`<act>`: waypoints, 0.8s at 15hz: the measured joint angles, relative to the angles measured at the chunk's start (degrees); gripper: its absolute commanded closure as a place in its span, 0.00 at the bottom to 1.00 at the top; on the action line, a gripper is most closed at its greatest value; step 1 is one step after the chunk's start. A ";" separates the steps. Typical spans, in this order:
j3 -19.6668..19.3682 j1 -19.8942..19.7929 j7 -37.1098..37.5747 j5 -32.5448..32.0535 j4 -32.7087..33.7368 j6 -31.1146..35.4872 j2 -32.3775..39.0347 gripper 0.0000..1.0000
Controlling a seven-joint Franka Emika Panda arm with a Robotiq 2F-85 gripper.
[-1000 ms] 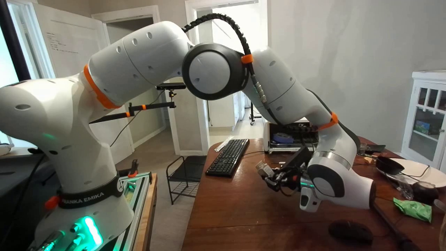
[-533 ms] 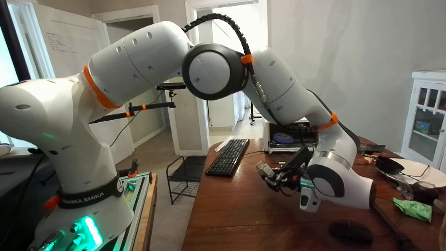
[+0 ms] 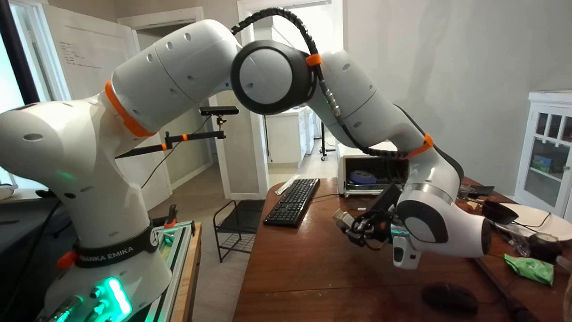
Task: Put the bottle upright, then put the grey lid on the bottle
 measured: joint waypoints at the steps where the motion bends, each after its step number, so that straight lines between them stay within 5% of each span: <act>1: -0.68 0.69 -0.35 -0.30 -1.09 1.89 -1.33 0.76; 12: -2.86 7.95 -0.19 -7.01 -12.68 21.61 -9.48 0.76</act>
